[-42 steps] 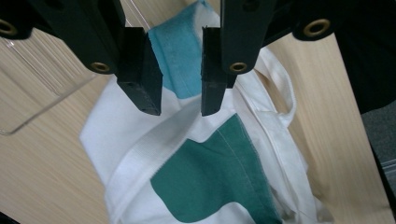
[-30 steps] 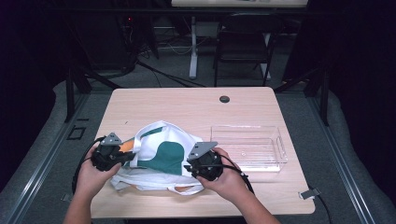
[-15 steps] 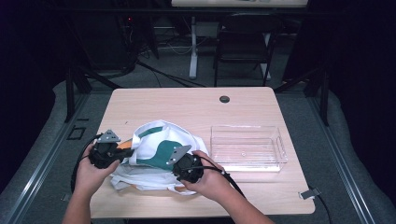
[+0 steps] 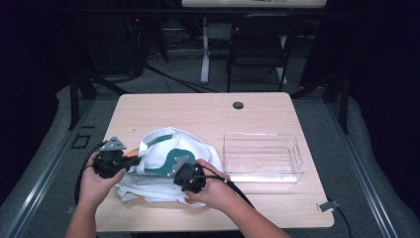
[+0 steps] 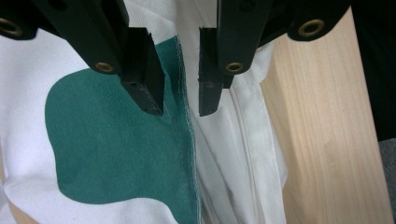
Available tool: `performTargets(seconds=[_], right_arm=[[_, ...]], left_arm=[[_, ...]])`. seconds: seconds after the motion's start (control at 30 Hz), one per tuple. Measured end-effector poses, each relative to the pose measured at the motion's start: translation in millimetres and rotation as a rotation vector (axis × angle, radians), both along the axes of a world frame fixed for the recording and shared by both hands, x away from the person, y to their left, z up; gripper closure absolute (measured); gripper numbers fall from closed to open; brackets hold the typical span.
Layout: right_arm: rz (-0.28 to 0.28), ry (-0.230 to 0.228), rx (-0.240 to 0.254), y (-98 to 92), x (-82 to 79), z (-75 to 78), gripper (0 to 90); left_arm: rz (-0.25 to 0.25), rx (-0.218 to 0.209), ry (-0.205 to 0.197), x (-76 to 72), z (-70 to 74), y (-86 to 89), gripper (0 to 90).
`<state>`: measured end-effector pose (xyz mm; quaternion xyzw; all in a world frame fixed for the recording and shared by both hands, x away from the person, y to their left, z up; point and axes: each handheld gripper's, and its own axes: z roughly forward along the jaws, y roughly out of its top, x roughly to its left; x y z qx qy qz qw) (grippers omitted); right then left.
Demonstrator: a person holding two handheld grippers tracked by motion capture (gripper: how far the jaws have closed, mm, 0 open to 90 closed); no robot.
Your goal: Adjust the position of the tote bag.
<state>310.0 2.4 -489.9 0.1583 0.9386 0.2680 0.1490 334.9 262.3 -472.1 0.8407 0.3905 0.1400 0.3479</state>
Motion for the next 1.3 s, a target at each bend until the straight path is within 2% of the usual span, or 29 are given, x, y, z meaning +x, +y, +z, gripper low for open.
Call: performTargets(seconds=[0.13, 0.33, 0.57, 0.77, 1.0, 1.07, 1.1, 1.2, 1.3], right_arm=[[0.007, 0.003, -0.036, 1.1, 3.0, -2.0, 72.6], [0.000, 0.005, -0.026, 2.2, 4.3, -4.4, 75.7], [-0.002, 0.002, -0.029, 1.7, 6.0, -2.0, 85.1], [-0.003, -0.007, -0.046, 2.1, 6.4, 1.3, 88.9], [-0.015, -0.038, -0.016, -0.9, 5.7, 7.3, 89.2], [-0.023, -0.050, 0.006, -1.6, 5.1, 8.5, 89.3], [-0.019, -0.054, -0.002, -2.2, 5.3, 10.5, 89.3], [-0.024, -0.067, 0.009, -2.3, 4.4, 13.3, 89.3], [-0.024, -0.078, 0.015, -1.8, 4.3, 16.2, 89.3]], left_arm=[[0.003, -0.009, -0.002, 0.2, 0.7, 1.5, 88.1], [0.002, -0.011, -0.003, 0.9, 0.3, 2.0, 88.1], [-0.003, -0.010, -0.005, 0.4, -0.7, 0.8, 87.9], [-0.026, -0.001, 0.009, -0.3, -0.9, 0.9, 85.1], [-0.024, -0.008, 0.018, -1.8, -1.6, 2.6, 82.5], [-0.025, -0.011, 0.021, -2.2, -1.5, 3.3, 80.6], [-0.024, -0.014, 0.018, -2.4, -1.6, 3.3, 80.0], [-0.034, -0.028, 0.018, -3.4, -0.6, 3.3, 74.7], [-0.027, -0.019, 0.015, -4.4, 1.3, 3.8, 70.4]])
